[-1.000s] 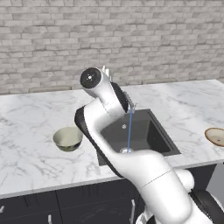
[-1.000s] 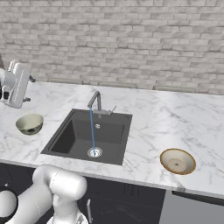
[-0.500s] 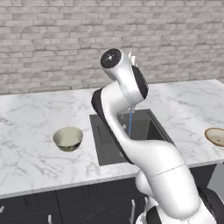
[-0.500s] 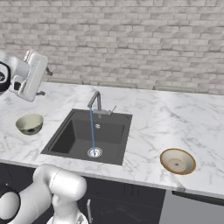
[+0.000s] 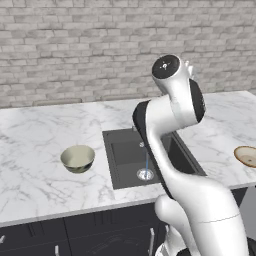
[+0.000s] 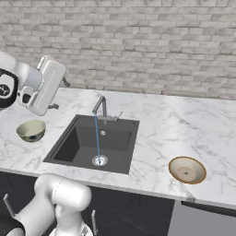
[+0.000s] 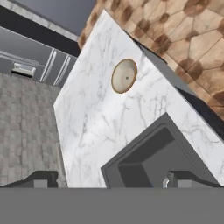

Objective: Rinse each bowl for a few seconds and place them down in the sink or on the counter.

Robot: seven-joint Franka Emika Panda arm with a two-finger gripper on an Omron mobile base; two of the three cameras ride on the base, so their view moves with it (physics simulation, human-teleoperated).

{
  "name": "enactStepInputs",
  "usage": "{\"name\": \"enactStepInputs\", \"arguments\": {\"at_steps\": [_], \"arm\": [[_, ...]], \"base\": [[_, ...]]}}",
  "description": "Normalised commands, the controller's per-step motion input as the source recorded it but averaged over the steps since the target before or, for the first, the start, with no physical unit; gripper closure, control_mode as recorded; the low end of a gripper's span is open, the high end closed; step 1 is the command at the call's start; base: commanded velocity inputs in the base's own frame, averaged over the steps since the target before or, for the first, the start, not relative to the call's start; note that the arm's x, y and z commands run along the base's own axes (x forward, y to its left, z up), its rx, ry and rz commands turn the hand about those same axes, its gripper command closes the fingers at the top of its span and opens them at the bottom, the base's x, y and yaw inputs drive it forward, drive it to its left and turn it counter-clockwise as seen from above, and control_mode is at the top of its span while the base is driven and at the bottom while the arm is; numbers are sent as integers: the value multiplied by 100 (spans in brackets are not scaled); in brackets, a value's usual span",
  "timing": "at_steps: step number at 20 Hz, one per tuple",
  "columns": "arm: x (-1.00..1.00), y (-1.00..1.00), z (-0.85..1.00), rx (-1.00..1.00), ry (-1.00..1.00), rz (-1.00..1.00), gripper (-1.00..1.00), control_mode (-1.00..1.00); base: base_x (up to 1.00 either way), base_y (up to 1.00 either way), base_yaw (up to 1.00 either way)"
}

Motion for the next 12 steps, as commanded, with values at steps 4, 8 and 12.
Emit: {"name": "enactStepInputs", "arguments": {"at_steps": [4, 8, 12], "arm": [[-69, -61, -8, 5, -1, -13, -100, -100], [-74, -57, -15, 6, 0, -14, -100, -100], [-63, -65, -12, 6, 0, -11, -100, -100]], "base": [[0, 0, 0], [0, 0, 0], [0, 0, 0]]}}
